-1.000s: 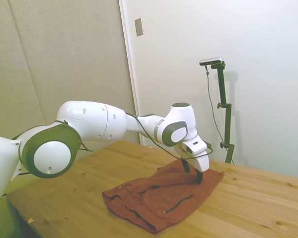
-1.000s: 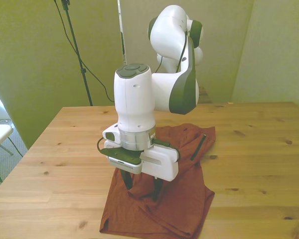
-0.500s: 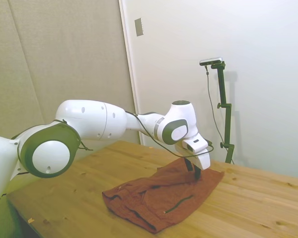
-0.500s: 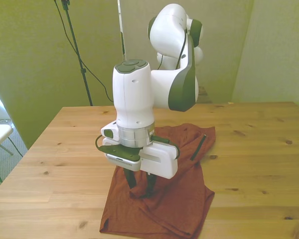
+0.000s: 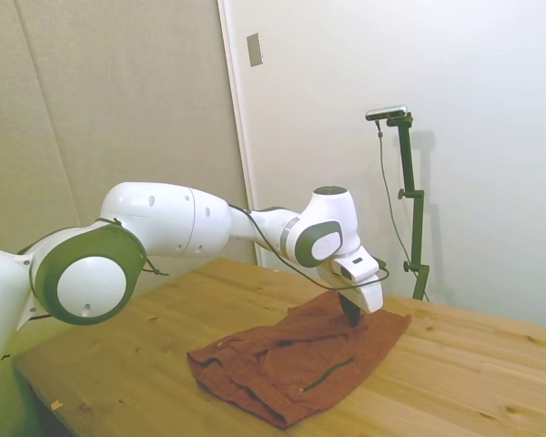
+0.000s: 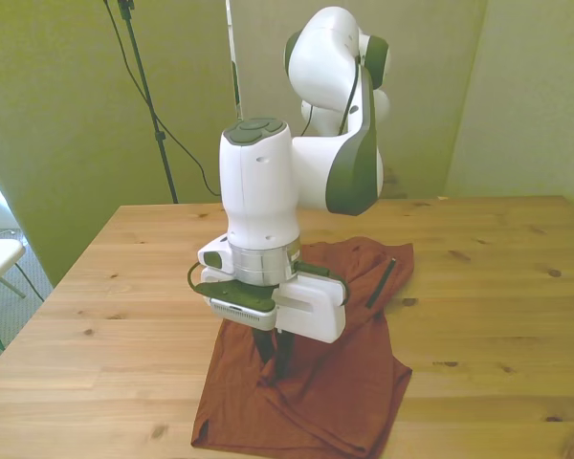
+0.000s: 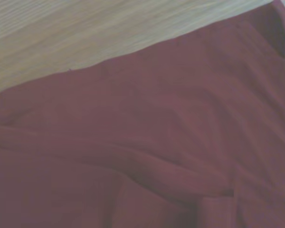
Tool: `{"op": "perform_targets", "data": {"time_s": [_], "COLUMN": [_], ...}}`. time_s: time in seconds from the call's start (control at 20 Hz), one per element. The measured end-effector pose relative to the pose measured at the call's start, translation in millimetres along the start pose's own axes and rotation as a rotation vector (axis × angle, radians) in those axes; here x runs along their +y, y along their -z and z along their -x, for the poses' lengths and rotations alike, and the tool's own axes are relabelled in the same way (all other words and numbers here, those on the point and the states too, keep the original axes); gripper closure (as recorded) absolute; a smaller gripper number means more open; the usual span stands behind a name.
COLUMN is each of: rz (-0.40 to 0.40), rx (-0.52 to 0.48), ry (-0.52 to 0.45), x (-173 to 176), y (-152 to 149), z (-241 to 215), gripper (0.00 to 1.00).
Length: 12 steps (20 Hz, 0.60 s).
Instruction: Unfold the shorts
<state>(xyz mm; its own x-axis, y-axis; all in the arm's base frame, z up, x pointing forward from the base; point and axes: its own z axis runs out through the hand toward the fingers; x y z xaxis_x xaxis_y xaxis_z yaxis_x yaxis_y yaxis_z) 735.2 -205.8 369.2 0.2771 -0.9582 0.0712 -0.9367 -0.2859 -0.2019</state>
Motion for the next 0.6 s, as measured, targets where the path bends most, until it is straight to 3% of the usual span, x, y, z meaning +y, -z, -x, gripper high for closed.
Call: {"op": "perform_targets", "data": {"time_s": [0.25, 0.6], "rz": [-0.068, -0.119], "rx": [-0.015, -0.051], "ry": [0.038, 0.168], "x": [-15, -43], "y": [26, 47], "z": [30, 133], "gripper": [1.0, 1.0]}}
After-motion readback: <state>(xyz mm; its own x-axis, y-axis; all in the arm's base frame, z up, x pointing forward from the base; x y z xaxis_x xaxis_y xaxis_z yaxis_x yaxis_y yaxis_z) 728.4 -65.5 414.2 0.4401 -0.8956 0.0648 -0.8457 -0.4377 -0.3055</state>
